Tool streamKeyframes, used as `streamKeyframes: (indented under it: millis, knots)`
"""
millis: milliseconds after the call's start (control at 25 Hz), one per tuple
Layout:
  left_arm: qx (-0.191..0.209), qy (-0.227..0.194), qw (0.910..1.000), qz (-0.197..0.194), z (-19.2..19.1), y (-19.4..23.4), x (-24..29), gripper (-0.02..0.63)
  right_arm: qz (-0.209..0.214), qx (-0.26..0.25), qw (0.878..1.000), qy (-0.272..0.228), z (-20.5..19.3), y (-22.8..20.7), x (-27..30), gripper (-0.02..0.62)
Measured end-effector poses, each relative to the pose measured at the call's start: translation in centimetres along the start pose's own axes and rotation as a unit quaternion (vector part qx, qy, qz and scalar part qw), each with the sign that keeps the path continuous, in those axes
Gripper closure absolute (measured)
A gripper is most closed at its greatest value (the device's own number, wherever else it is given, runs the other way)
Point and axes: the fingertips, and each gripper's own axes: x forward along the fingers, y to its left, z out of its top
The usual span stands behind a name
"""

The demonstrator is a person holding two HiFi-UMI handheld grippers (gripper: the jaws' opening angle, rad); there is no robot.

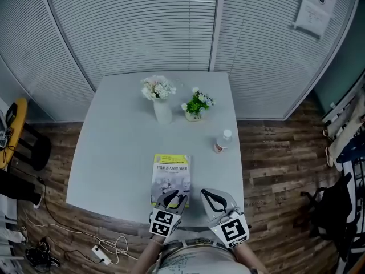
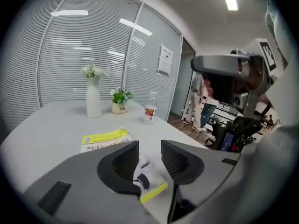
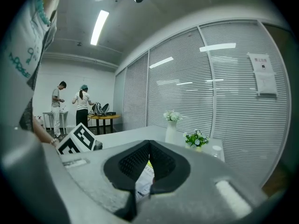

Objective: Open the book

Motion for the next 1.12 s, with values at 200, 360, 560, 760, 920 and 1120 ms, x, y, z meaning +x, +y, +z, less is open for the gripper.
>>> streamKeyframes:
  millis: [200, 360, 560, 760, 920, 1120]
  knots:
    - [0.012, 0.058, 0.9982, 0.009, -4.1, 1.3, 2.4, 0.426, -0.005, 0.000, 1.000, 0.003, -0.1, -0.7, -0.2, 0.592]
    - [0.038, 0.094, 0.9947, 0.016, -6.6, 1.8, 4.0, 0.396, -0.010, 0.003, 1.000, 0.005, -0.3, -1.4, -0.4, 0.592]
    - [0.068, 0.129, 0.9893, 0.011, -7.7, 1.4, 5.2, 0.342, -0.012, 0.002, 1.000, 0.007, -0.8, -1.8, -0.5, 0.592]
    - [0.070, 0.153, 0.9858, 0.003, -8.7, 1.6, 6.1, 0.341, -0.010, 0.003, 1.000, 0.009, -0.8, -2.1, -0.2, 0.592]
    - [0.065, 0.157, 0.9855, -0.005, -9.2, 1.8, 6.3, 0.341, -0.007, 0.004, 1.000, 0.009, -0.8, -2.1, 0.0, 0.592]
    - [0.060, 0.162, 0.9848, -0.014, -9.6, 1.8, 6.6, 0.341, 0.000, 0.002, 1.000, 0.005, -0.9, -2.0, 0.3, 0.592]
